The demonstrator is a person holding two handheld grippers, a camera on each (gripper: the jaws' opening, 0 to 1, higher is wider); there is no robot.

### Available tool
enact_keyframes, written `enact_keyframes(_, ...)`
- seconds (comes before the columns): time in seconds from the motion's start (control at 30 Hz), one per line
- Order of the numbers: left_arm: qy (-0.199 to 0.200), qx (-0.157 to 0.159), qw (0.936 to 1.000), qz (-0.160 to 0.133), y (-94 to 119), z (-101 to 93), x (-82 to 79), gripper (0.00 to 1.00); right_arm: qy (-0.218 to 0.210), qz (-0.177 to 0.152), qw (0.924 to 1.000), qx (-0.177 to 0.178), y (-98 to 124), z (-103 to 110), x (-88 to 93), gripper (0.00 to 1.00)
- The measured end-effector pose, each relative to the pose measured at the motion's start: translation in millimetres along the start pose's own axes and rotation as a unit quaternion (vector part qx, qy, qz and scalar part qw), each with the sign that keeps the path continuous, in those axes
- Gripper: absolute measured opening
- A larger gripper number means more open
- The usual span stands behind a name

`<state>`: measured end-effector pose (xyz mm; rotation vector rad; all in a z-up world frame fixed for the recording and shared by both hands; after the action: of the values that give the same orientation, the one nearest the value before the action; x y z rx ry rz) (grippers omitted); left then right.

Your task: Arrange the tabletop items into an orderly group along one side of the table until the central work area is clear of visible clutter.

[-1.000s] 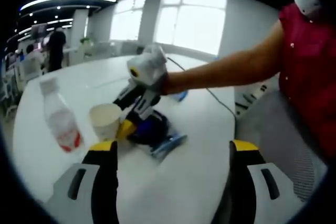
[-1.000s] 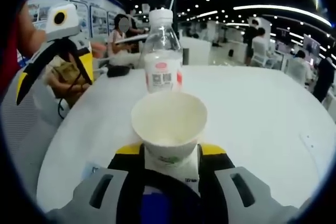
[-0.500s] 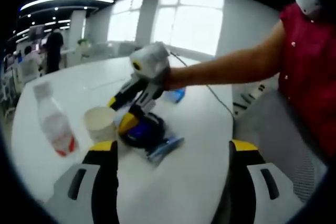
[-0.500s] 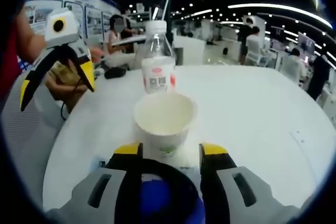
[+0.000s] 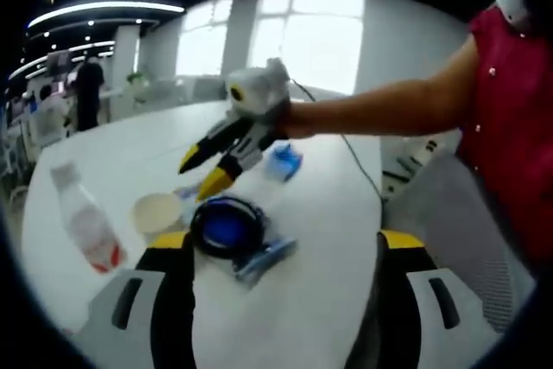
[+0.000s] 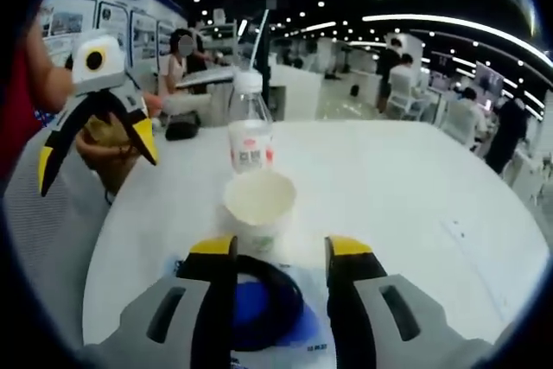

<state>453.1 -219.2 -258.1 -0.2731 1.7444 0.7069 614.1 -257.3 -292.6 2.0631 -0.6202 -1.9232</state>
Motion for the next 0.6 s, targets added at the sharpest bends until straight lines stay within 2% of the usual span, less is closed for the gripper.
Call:
enact_keyframes(0.33,-0.023,0.000,0.9997,0.001,-3,-23.4,-13.9,0.84,0.012,0.004,0.9996,0.027,41,6,-11.7,0.38)
enact_keyframes(0.6,-0.037,-0.002,0.9993,0.005,-2,-40.6,-17.7,0.84,0.012,0.006,0.9988,0.047,73,19,-7.7,0.37)
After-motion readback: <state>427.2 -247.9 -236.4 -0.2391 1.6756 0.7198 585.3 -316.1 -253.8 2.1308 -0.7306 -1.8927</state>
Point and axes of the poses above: the point that each gripper's makers call its tool centre point, and the gripper's own axes: y roughly backward along the fingers, z roughly to its left, x roughly out of its underside, the point moved 2 cm from there along y, roughly backward along the fingers, and after that the axes turned 3 degrees about -z, right-handed, at the moved point
